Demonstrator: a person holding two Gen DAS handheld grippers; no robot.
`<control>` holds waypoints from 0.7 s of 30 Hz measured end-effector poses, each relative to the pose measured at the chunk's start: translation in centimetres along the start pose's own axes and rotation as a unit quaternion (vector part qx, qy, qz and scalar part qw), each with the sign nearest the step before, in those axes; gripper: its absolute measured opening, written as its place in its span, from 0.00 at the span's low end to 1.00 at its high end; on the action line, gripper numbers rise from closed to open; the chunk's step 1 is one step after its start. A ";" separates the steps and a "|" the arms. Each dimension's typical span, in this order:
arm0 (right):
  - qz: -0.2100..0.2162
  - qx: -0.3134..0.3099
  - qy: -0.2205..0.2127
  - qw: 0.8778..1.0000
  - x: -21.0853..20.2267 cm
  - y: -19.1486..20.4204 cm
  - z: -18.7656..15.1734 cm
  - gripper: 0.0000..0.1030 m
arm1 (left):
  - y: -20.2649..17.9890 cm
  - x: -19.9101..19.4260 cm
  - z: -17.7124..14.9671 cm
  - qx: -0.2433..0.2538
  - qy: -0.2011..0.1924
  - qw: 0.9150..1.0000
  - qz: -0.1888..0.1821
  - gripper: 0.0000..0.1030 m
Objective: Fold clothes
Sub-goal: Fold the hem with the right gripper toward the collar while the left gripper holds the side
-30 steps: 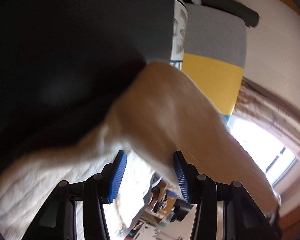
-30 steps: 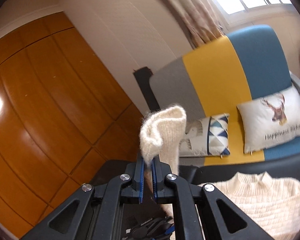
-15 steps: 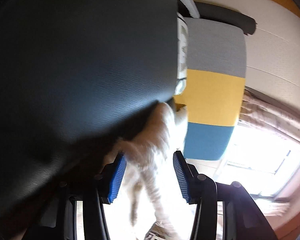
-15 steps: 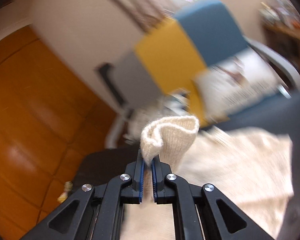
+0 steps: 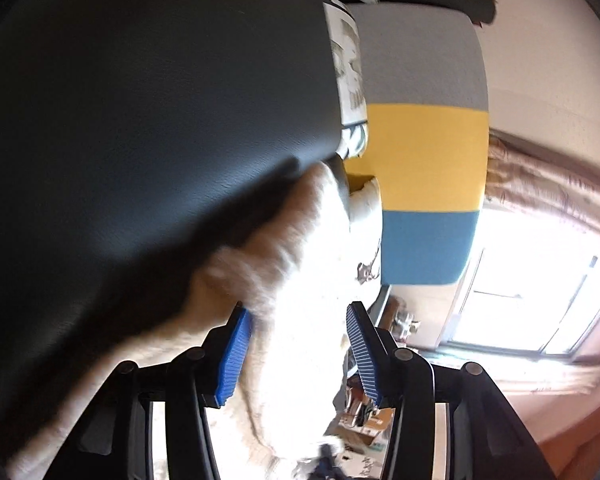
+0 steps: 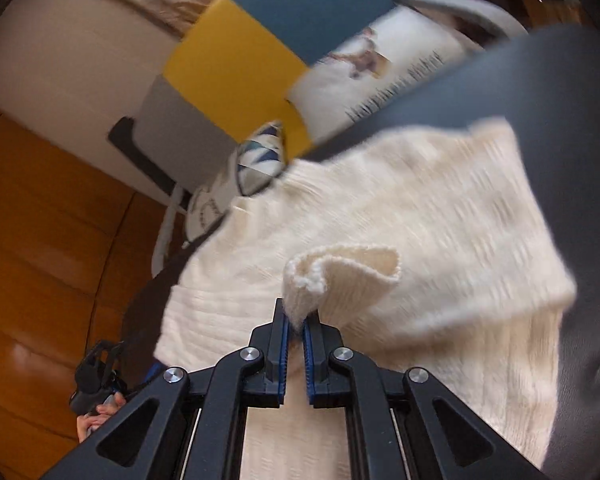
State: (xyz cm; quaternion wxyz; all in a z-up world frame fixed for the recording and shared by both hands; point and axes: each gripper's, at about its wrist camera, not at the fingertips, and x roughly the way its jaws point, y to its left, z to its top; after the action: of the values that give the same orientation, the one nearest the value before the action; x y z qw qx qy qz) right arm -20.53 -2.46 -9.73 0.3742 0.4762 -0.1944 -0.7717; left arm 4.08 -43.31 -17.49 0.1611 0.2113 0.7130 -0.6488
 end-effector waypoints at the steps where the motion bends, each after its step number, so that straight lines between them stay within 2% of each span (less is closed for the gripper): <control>1: 0.006 -0.020 -0.011 1.000 -0.6 1.1 0.6 0.05 | 0.1 -0.3 -0.1 0.006 -0.005 1.000 0.004 0.45; 4: 0.029 -0.084 -0.059 0.994 -3.1 4.9 2.7 0.05 | 0.7 -1.3 -0.3 0.020 -0.013 1.000 0.004 0.38; 6: 0.027 -0.099 -0.076 0.992 -3.5 5.1 3.5 0.05 | 0.3 -1.2 -0.2 0.037 -0.026 0.999 0.003 0.35; 9: -0.023 -0.044 -0.039 0.998 -0.5 0.5 3.2 0.05 | 0.6 -0.7 -0.2 0.048 -0.028 0.998 0.015 0.34; 12: -0.048 0.017 -0.002 0.999 2.1 -4.4 1.7 0.05 | 1.5 0.3 -0.1 0.039 -0.015 0.999 0.035 0.33; 21: -0.045 0.078 0.014 0.996 3.2 -8.7 -0.6 0.07 | 2.4 -0.3 -0.1 0.059 -0.016 0.997 0.055 0.27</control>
State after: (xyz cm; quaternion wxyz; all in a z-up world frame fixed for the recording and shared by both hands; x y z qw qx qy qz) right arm -24.31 0.69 -17.60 0.3036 0.5232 -0.2274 -0.7632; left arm 5.63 -43.07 -19.40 0.1954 0.2489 0.6581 -0.6832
